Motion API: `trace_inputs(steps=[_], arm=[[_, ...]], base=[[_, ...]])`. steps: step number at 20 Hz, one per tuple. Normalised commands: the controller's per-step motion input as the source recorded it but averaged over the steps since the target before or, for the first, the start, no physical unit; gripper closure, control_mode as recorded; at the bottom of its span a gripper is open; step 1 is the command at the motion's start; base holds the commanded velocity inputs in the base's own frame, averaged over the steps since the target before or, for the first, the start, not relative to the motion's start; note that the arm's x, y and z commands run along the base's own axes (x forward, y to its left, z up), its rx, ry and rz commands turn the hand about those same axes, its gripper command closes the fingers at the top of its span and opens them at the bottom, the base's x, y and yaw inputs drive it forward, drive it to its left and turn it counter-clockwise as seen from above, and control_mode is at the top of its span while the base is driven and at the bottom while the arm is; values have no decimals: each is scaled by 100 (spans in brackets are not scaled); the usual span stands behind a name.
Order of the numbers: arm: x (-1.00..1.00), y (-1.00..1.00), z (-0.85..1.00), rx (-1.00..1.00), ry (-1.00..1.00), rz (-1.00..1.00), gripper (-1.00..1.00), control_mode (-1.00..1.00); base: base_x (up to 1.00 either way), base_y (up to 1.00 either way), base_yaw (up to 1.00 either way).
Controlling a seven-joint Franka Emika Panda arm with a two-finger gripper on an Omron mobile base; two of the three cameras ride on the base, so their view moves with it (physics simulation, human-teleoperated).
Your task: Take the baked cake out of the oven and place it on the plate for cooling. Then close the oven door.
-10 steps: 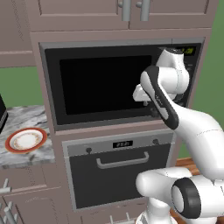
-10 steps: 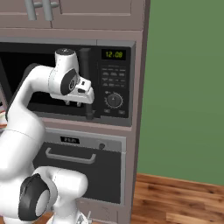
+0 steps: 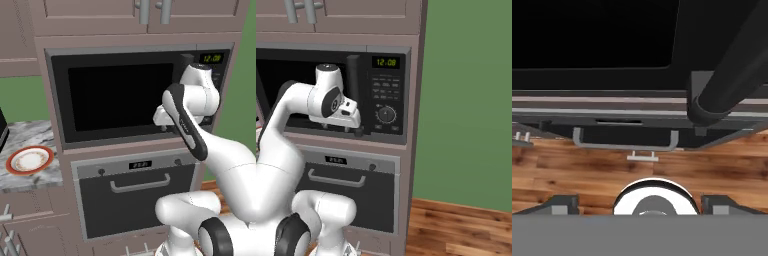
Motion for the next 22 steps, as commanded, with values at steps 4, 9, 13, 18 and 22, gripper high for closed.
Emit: trace_inputs(steps=[4, 9, 13, 18, 22], arm=[[-49, 5, -59, 0, 5, 0, -100, -100], [-26, 0, -41, 0, 0, 0, -100, -100], [-19, -1, -30, 0, -1, 0, -100, -100], [-13, -3, -22, 0, -5, 0, -100, -100], [-4, 0, -20, 0, -3, 0, -100, -100]], base=[[0, 0, 0], [0, 0, 0], [0, 0, 0], [0, 0, 0], [0, 0, 0]])
